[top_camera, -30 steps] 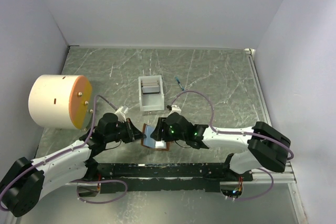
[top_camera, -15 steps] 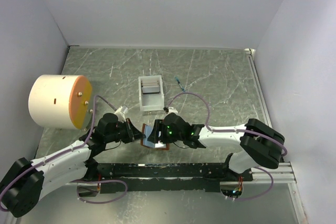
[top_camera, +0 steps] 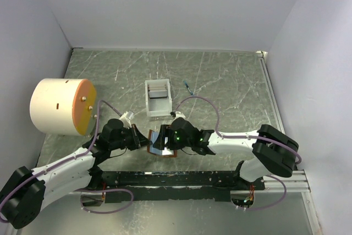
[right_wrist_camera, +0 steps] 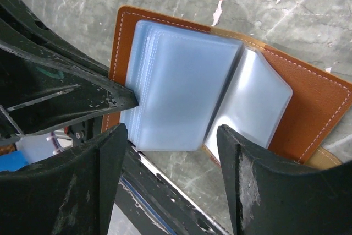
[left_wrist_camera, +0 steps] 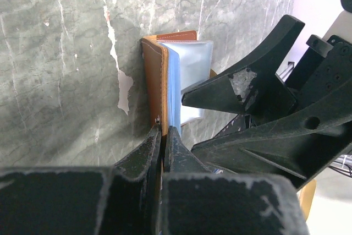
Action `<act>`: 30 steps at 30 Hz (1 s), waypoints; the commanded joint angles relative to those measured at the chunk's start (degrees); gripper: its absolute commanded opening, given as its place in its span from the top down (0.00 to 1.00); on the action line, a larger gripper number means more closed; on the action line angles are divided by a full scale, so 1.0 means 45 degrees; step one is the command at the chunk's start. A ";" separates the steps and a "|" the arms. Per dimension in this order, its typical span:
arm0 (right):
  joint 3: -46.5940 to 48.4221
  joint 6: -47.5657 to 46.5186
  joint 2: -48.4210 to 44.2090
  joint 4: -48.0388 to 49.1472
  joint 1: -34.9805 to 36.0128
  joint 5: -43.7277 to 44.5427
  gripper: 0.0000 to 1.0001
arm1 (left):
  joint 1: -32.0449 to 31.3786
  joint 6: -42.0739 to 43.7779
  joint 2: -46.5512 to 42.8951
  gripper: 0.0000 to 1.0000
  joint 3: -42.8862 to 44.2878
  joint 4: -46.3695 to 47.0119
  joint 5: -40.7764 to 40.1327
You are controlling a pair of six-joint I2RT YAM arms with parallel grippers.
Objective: Put the credit cards into the card holder
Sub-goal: Open the card holder at the center of the board.
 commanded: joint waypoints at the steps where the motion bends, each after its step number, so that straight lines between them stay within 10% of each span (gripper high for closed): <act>1: 0.0280 -0.0037 -0.0059 -0.0012 0.0021 -0.0103 0.33 | 0.0033 -0.0033 -0.0060 0.93 -0.0067 0.0204 -0.0185; 30: 0.0480 0.0026 0.0404 -0.0538 0.0002 0.0189 0.37 | 0.0030 -0.0115 -0.0452 0.93 -0.0242 -0.0106 -0.0427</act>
